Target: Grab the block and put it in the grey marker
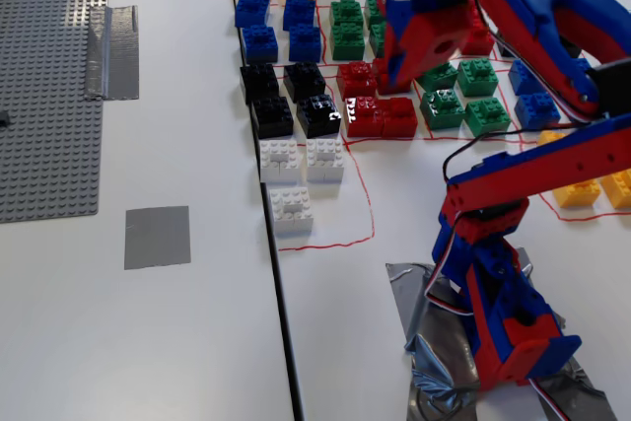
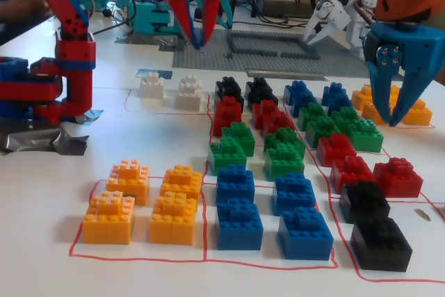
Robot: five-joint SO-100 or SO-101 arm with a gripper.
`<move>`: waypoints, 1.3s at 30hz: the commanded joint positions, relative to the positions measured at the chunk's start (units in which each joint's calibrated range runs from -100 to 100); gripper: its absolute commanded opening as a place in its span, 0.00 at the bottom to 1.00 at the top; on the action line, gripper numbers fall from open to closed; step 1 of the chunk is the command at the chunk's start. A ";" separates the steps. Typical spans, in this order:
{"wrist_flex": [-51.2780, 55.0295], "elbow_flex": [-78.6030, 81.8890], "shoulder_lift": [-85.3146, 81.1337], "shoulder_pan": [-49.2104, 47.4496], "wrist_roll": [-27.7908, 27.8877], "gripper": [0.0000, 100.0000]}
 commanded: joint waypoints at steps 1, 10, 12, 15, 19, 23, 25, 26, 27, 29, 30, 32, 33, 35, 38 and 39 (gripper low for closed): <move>2.63 -4.63 -1.79 -6.37 -4.05 0.00; 5.55 -0.45 1.34 -14.71 -12.36 0.26; 6.76 -0.27 3.16 -16.67 -15.09 0.32; 7.01 -0.27 5.96 -20.70 -17.97 0.23; 4.65 -0.18 7.12 -22.27 -18.61 0.23; 3.19 1.63 8.27 -25.31 -18.46 0.23; 1.81 2.82 8.52 -25.60 -18.17 0.24; 1.00 3.91 8.85 -25.80 -17.97 0.25; 0.35 4.81 9.43 -25.90 -17.92 0.25; -0.46 5.27 10.50 -25.90 -17.92 0.26; -0.78 5.27 11.16 -25.90 -17.92 0.28; -1.27 5.36 12.56 -25.80 -17.97 0.28; -1.51 5.36 13.22 -25.80 -17.97 0.28; -1.84 5.36 14.21 -25.90 -17.97 0.29; -2.00 5.36 15.37 -26.49 -18.02 0.30; -2.16 5.36 15.70 -26.58 -18.02 0.30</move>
